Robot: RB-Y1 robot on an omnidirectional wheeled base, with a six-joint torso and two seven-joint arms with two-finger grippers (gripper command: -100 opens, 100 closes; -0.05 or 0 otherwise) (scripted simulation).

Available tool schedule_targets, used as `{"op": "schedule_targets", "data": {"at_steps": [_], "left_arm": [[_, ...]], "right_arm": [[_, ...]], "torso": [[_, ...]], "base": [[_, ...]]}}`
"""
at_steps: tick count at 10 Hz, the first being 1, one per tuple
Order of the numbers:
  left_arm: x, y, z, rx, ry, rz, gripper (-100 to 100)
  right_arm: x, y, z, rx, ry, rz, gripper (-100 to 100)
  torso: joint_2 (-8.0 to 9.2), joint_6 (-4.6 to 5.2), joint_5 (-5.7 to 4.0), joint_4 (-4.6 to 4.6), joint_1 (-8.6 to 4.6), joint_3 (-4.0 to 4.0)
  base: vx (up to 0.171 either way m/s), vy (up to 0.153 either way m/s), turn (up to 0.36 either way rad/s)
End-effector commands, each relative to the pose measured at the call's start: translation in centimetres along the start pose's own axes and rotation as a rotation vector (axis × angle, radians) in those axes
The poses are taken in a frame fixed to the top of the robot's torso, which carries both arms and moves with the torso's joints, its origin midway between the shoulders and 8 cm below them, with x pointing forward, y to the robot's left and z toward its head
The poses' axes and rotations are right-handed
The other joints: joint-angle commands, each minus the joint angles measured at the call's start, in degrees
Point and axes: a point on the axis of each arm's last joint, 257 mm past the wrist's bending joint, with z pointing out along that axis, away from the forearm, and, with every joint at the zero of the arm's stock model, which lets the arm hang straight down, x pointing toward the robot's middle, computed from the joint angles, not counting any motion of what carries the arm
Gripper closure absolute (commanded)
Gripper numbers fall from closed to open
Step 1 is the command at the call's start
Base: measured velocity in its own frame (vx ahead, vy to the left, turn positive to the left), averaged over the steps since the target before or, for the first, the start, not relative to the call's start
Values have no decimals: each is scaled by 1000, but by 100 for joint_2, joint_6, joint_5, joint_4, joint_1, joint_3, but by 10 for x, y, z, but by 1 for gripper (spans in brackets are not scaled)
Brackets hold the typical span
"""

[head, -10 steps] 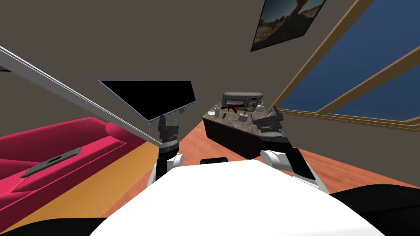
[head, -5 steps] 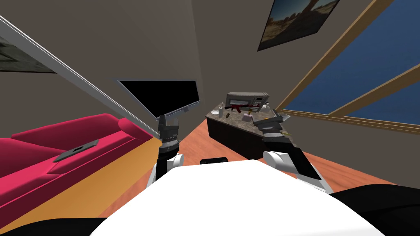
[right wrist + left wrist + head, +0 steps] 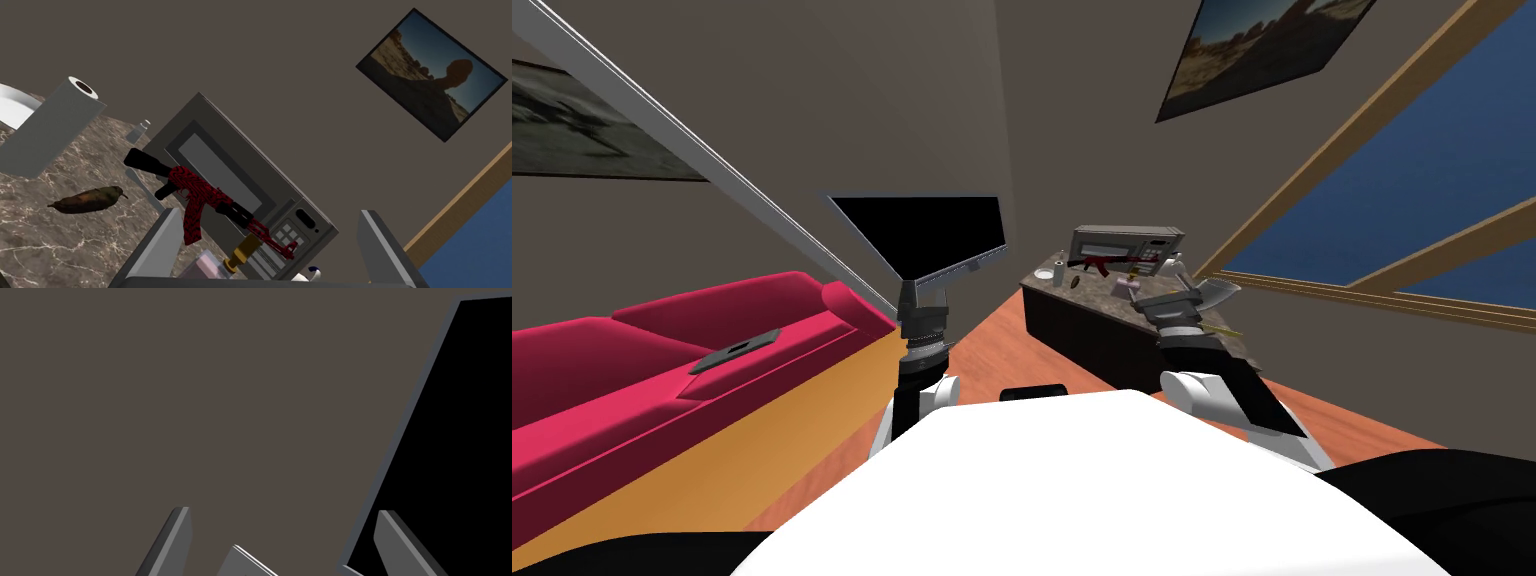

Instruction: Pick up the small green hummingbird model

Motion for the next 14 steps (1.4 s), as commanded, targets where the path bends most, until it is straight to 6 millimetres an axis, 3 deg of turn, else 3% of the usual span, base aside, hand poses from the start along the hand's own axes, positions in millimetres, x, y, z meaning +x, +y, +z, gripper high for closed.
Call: {"op": "schedule_targets", "data": {"at_steps": [1, 2, 3, 5, 6, 8, 11, 13, 14], "left_arm": [[0, 0, 0, 0, 0, 0, 0], [0, 0, 0, 0, 0, 0, 0], [0, 0, 0, 0, 0, 0, 0], [0, 0, 0, 0, 0, 0, 0], [0, 0, 0, 0, 0, 0, 0], [0, 0, 0, 0, 0, 0, 0], [0, 0, 0, 0, 0, 0, 0], [0, 0, 0, 0, 0, 0, 0], [0, 0, 0, 0, 0, 0, 0]], "right_arm": [[-18, -2, 0, 22, -52, 43, -100], [-21, -4, 0, 30, -62, 72, -100], [-38, -5, -2, 47, -109, 95, -100], [-40, -7, -2, 52, -120, 139, -100], [-59, -9, -5, 69, -175, 165, -100], [-60, -10, -5, 70, -181, 198, -100], [-96, -11, -12, 88, -291, 270, -100], [-100, -14, -13, 91, -309, 316, -100], [-118, -13, -17, 95, -363, 337, -100]], "torso": [[0, 0, 0, 0, 0, 0], [-6, -3, 1, -1, 8, -3], [-6, 0, 1, -2, 4, -4], [-11, 0, 0, -3, 2, -6], [-7, 1, -1, -2, -7, -4], [-12, 0, -1, -3, -3, -7], [-20, 1, -1, -5, -3, -12], [-24, 0, -1, -6, -5, -15], [-15, 2, -2, -4, -11, -9]], "base": [[20, 76, 135], [17, 62, 64], [24, 62, 160], [25, 40, 29], [30, 42, 140], [28, 34, 41], [59, 45, 123], [51, 27, 36], [58, 28, 117]]}}
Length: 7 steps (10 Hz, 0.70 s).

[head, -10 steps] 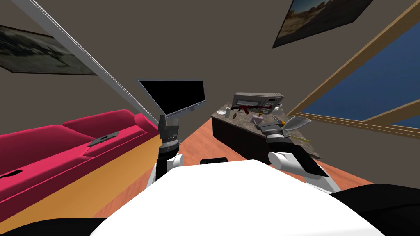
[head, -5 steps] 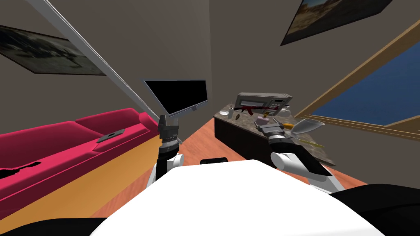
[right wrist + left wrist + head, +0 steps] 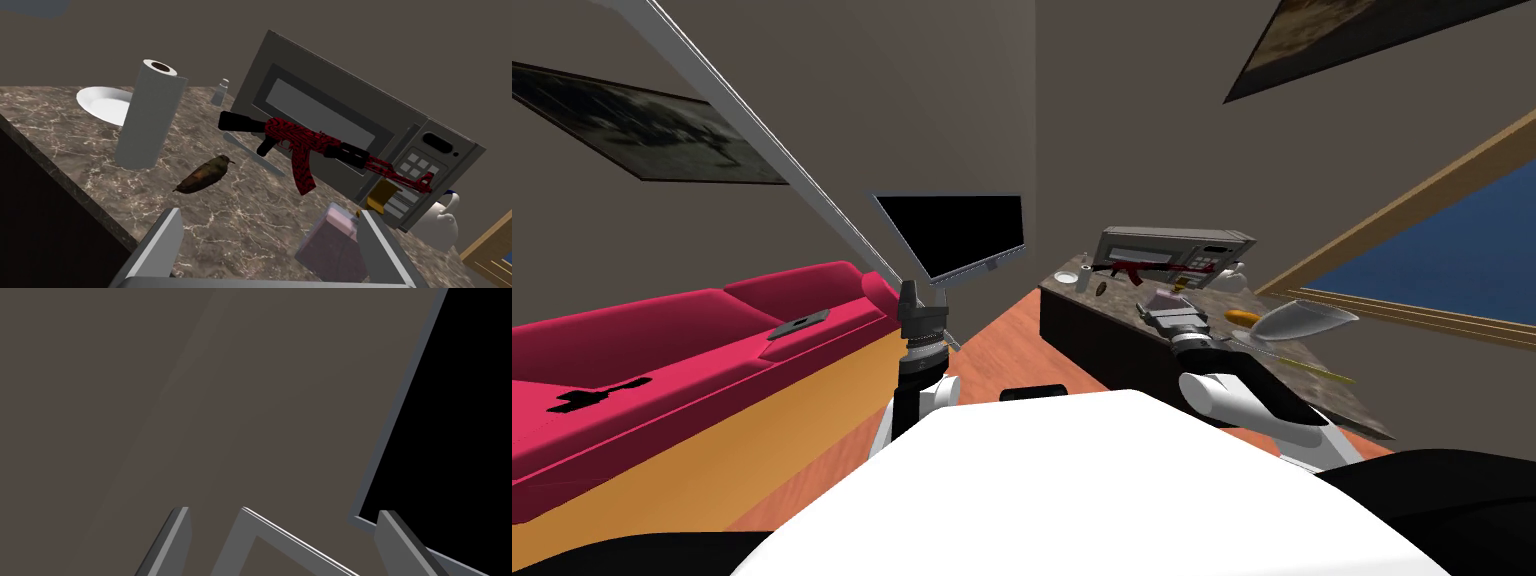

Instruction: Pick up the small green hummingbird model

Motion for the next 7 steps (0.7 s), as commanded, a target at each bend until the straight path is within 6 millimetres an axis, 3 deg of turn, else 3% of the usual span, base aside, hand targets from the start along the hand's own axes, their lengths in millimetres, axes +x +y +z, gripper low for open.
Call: {"op": "schedule_targets", "data": {"at_steps": [1, 2, 3, 4, 5, 7], "left_arm": [[0, 0, 0, 0, 0, 0, 0], [0, 0, 0, 0, 0, 0, 0], [0, 0, 0, 0, 0, 0, 0], [0, 0, 0, 0, 0, 0, 0], [0, 0, 0, 0, 0, 0, 0], [0, 0, 0, 0, 0, 0, 0]], "right_arm": [[-13, 2, 2, 4, -40, 45, -100], [-13, 2, 2, 4, -41, 55, -100], [-31, 9, 3, -1, -98, 83, -100], [-33, 9, 3, 0, -105, 110, -100], [-48, 17, 3, -12, -148, 129, -100], [-53, 15, 2, -10, -169, 174, -100]], "torso": [[0, 0, 0, 0, 0, 0], [-2, 1, 0, -1, 0, -2], [3, 3, -1, 0, -5, 1], [-8, 0, -2, -2, -8, -4], [-11, 2, -2, -3, -7, -7], [-16, 3, 1, -5, 1, -10]], "base": [[64, 28, 96], [41, 11, 2], [86, 7, 144], [90, 9, 79], [110, 39, 130], [73, 19, 22]]}}
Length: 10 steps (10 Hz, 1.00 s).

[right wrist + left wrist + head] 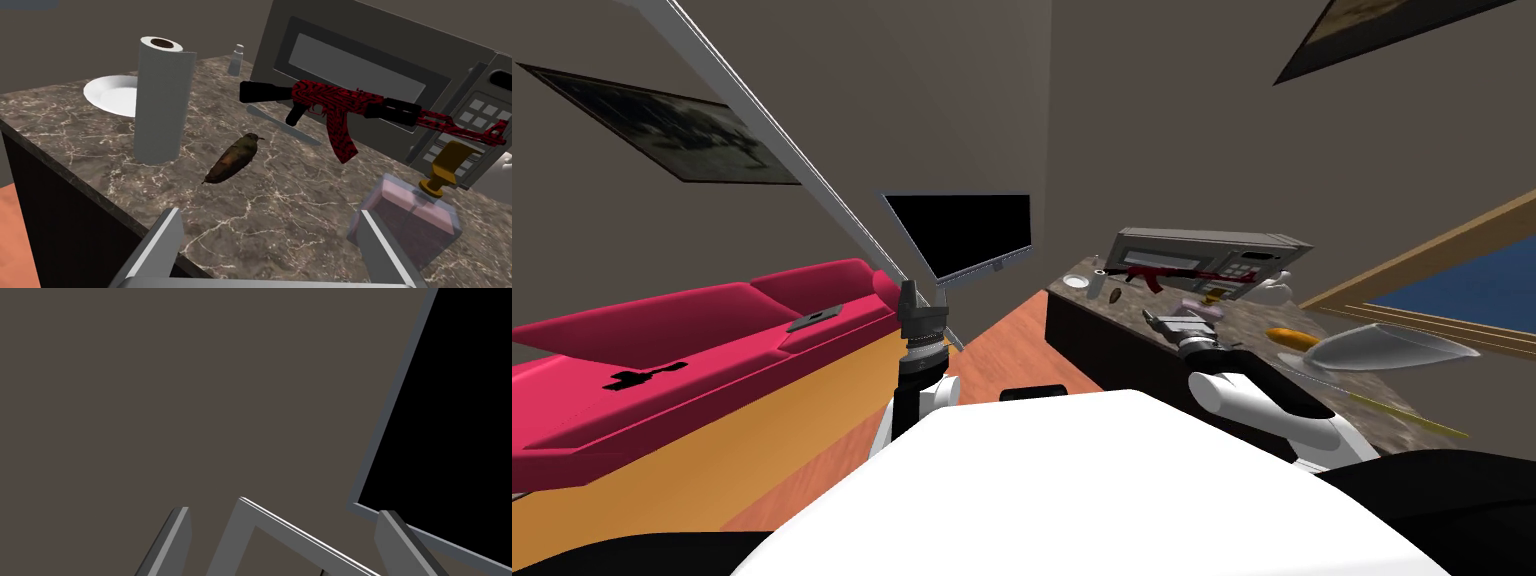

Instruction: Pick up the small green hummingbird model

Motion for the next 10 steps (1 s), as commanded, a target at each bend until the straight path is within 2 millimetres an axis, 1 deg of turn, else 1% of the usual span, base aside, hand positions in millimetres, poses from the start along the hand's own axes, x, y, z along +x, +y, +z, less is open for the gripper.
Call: {"op": "schedule_targets", "data": {"at_steps": [1, 3, 4, 5, 6, 7, 8, 10], "left_arm": [[0, 0, 0, 0, 0, 0, 0], [0, 0, 0, 0, 0, 0, 0], [0, 0, 0, 0, 0, 0, 0], [0, 0, 0, 0, 0, 0, 0], [0, 0, 0, 0, 0, 0, 0], [0, 0, 0, 0, 0, 0, 0], [0, 0, 0, 0, 0, 0, 0], [0, 0, 0, 0, 0, 0, 0]], "right_arm": [[-18, 11, 3, -15, -60, 42, -100], [-20, 10, 3, -15, -67, 75, -100], [-37, 21, 4, -34, -125, 110, -100], [-38, 21, 4, -35, -127, 134, -100], [-53, 32, 4, -57, -174, 159, -100], [-55, 32, 4, -59, -185, 188, -100], [-70, 43, 4, -83, -231, 212, -100], [-72, 43, 3, -87, -239, 248, -100]], "torso": [[0, 0, 0, 0, 0, 0], [-10, -1, -1, -2, 0, -6], [2, 0, 0, 0, -1, 1], [-16, -3, -1, -2, -3, -7], [-18, -1, -2, -4, -8, -10], [-24, -3, -2, -5, -8, -13], [-20, 0, -2, -5, -8, -12], [-25, -1, -3, -6, -10, -15]], "base": [[89, 5, 112], [71, 13, 43], [119, 8, 115], [118, -11, 69], [125, -7, 119], [113, -7, 56], [131, -20, 116], [98, -14, 21]]}}
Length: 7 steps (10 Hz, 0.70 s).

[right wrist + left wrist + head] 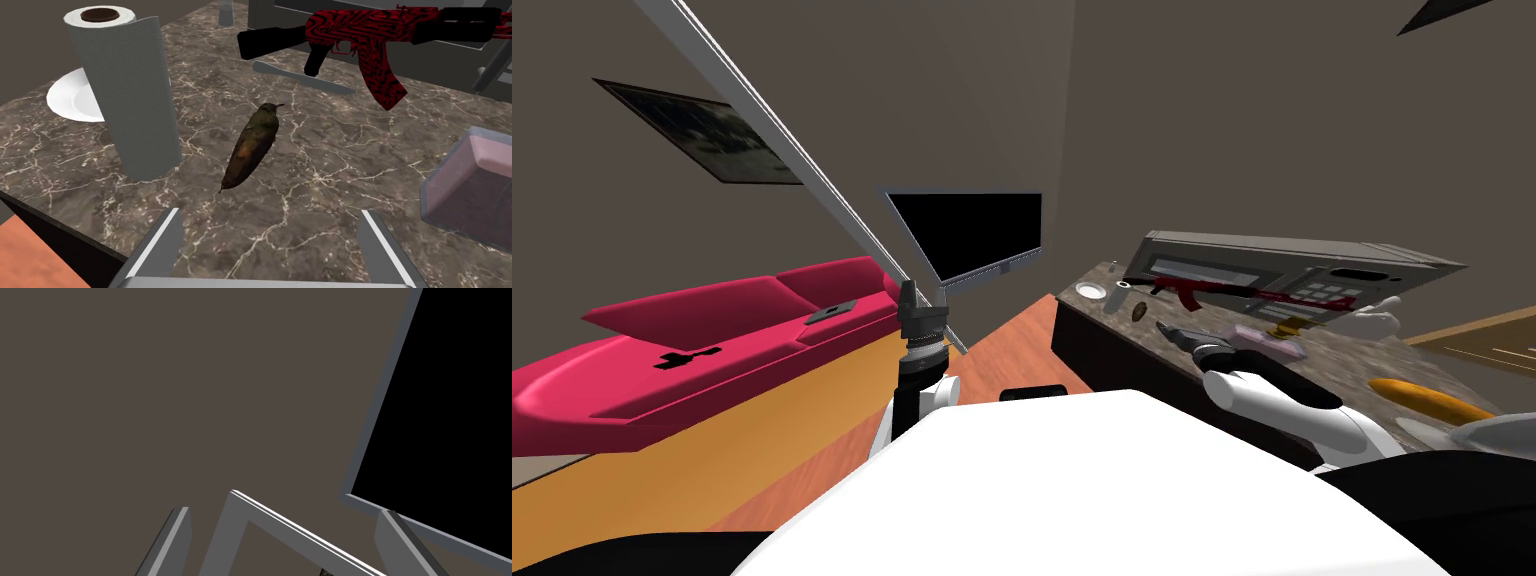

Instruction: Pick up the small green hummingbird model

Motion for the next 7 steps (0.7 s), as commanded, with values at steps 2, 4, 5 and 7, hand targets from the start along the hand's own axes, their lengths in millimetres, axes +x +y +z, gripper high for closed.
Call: {"op": "schedule_targets", "data": {"at_steps": [2, 4, 5, 7], "left_arm": [[0, 0, 0, 0, 0, 0, 0], [0, 0, 0, 0, 0, 0, 0], [0, 0, 0, 0, 0, 0, 0], [0, 0, 0, 0, 0, 0, 0]], "right_arm": [[-14, 15, 3, -31, -54, 65, -100], [-27, 28, 5, -63, -102, 120, -100], [-40, 41, 7, -95, -149, 154, -100], [-53, 53, 7, -130, -194, 211, -100]], "torso": [[-3, -3, -1, 1, -8, 0], [-22, -3, 0, -4, 3, -11], [-20, -1, 1, -4, 3, -11], [-22, -1, -3, -5, -12, -13]], "base": [[102, -31, 74], [145, 1, 78], [172, -39, 73], [133, -46, 67]]}}
